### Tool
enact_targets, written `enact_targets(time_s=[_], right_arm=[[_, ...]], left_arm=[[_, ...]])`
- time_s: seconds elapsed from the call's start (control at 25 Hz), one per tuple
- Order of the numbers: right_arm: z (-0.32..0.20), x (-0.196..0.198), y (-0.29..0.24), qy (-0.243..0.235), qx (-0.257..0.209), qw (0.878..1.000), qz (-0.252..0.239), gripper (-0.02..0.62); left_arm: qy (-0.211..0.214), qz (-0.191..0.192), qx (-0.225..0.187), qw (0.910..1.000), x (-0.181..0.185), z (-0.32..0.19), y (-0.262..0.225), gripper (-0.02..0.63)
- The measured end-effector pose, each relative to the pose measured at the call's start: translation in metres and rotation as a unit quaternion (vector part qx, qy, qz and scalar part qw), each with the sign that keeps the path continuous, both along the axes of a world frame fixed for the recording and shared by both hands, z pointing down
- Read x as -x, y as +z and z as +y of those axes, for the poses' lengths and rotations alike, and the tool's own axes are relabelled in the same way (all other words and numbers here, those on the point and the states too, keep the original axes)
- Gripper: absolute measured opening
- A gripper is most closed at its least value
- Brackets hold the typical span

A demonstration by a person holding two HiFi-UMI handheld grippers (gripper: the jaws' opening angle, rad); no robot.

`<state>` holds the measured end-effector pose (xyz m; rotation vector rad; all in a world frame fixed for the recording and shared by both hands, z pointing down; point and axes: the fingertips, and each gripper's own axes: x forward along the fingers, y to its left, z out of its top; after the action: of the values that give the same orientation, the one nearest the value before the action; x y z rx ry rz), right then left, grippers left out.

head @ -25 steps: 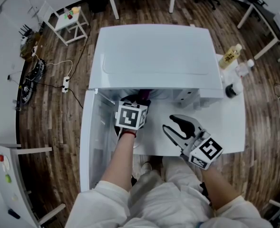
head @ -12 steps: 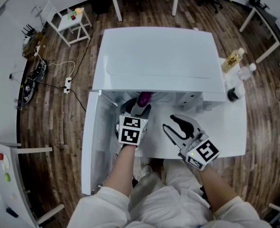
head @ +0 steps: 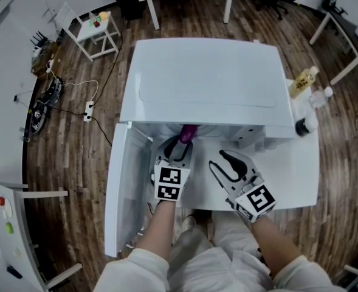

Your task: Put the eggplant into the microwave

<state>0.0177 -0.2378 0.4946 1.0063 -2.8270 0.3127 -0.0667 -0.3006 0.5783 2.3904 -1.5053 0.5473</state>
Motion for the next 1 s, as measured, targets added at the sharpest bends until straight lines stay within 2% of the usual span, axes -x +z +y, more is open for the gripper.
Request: enact_targets(time_s=[0.52, 1.0], right_arm=[[-0.007, 0.004, 0.004, 0.000, 0.003, 1.000, 0.001, 0.166], [-0.007, -0.002, 0.006, 0.010, 0.007, 1.000, 0.002, 0.166]], left_arm=[[-0.031, 0.011, -0.005, 0.9994, -0.003, -0.030, -0.006, 0.143], [-0.023, 0.003, -0.007, 0.9997, -0.014, -0.043, 0.004, 0.143]])
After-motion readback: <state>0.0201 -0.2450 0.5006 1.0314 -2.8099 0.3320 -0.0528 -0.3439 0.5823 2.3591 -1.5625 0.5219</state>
